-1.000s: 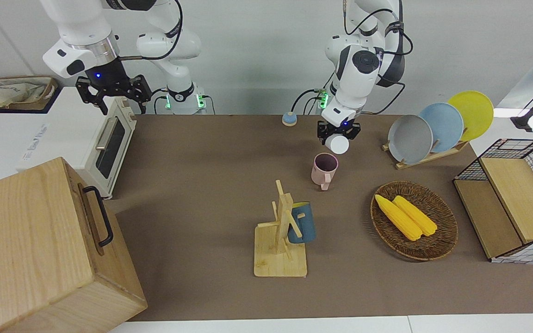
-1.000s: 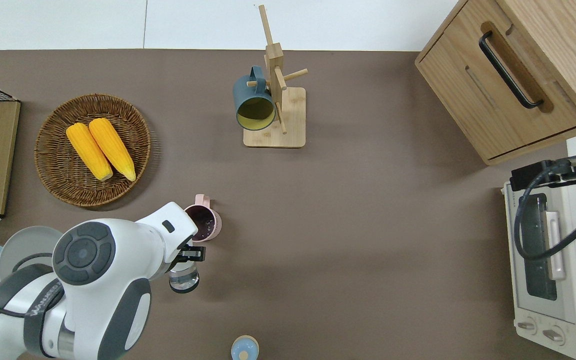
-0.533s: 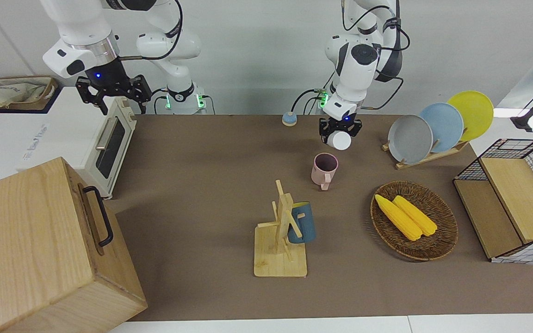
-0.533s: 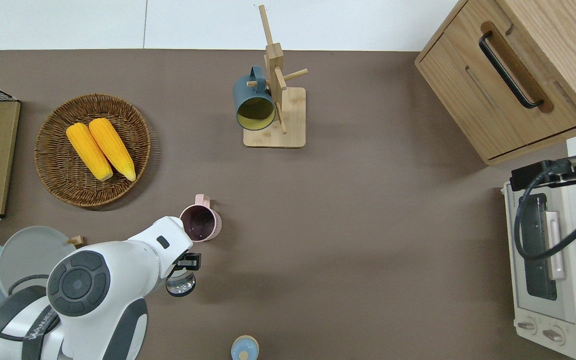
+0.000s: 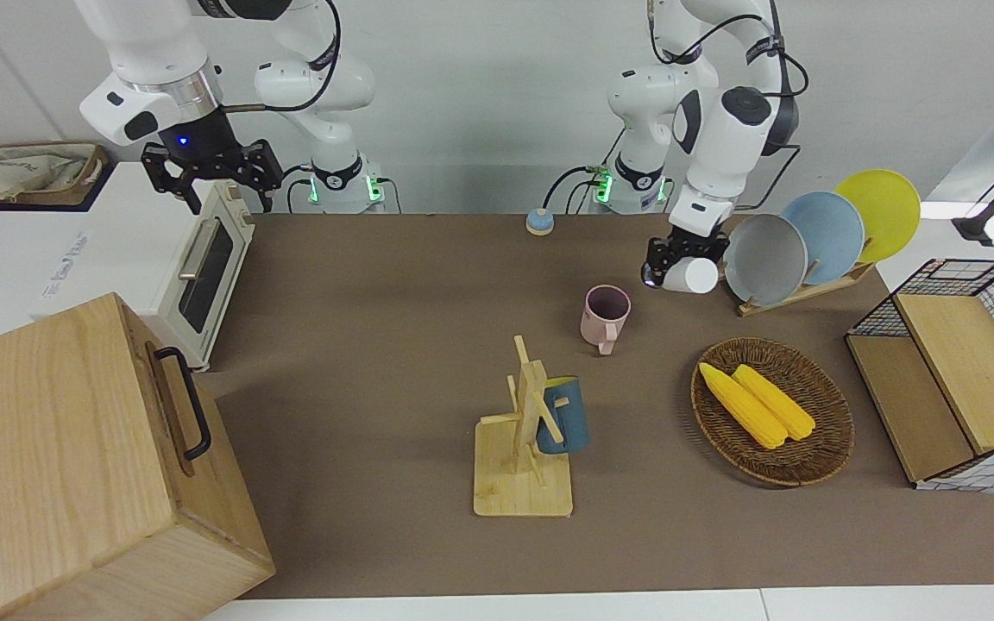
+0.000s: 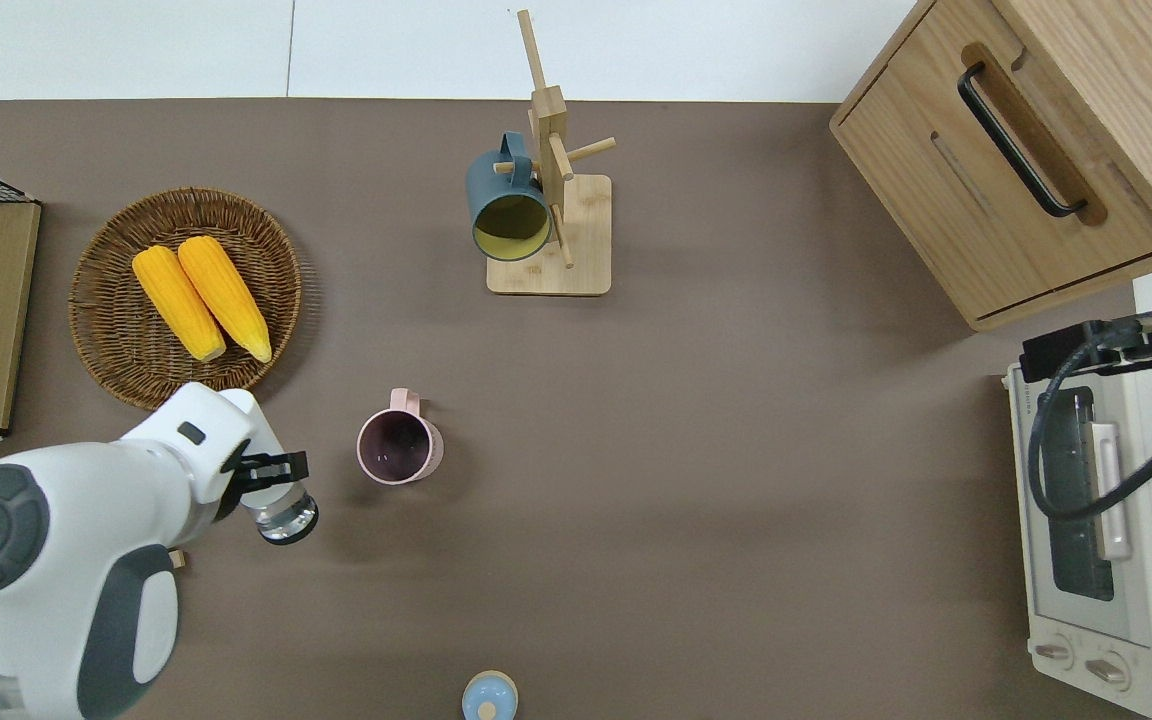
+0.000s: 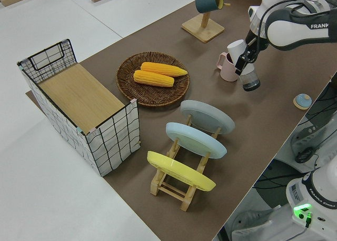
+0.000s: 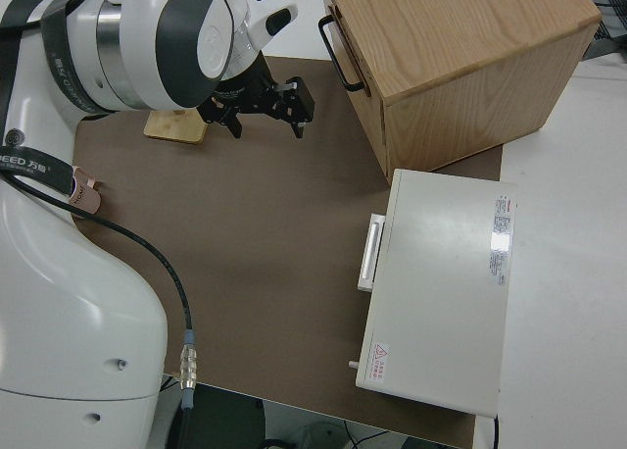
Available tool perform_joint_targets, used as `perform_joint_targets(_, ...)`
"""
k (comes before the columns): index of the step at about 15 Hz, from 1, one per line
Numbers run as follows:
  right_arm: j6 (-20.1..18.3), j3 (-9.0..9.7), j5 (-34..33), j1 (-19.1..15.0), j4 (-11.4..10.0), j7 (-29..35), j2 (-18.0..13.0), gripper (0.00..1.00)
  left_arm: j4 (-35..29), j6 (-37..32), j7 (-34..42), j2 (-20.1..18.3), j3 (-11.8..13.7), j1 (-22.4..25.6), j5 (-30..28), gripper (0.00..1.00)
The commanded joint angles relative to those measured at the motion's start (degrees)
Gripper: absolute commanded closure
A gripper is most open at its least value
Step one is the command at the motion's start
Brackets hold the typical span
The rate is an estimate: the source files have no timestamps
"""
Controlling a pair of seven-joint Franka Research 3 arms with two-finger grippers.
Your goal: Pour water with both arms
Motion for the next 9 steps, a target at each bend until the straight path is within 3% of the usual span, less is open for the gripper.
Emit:
perform_joint_targets(1, -0.1, -0.10, 0.0, 0.0, 0.0, -1.1, -0.4, 0.011, 9.3, 0.0, -0.5, 5.0, -0.2, 5.9, 4.7, 1.00)
perform_joint_targets(9, -0.1, -0.10, 0.0, 0.0, 0.0, -1.1, -0.4, 0.011, 26.4, 0.0, -0.2, 10.0, -0.2, 16.5, 10.3, 1.00)
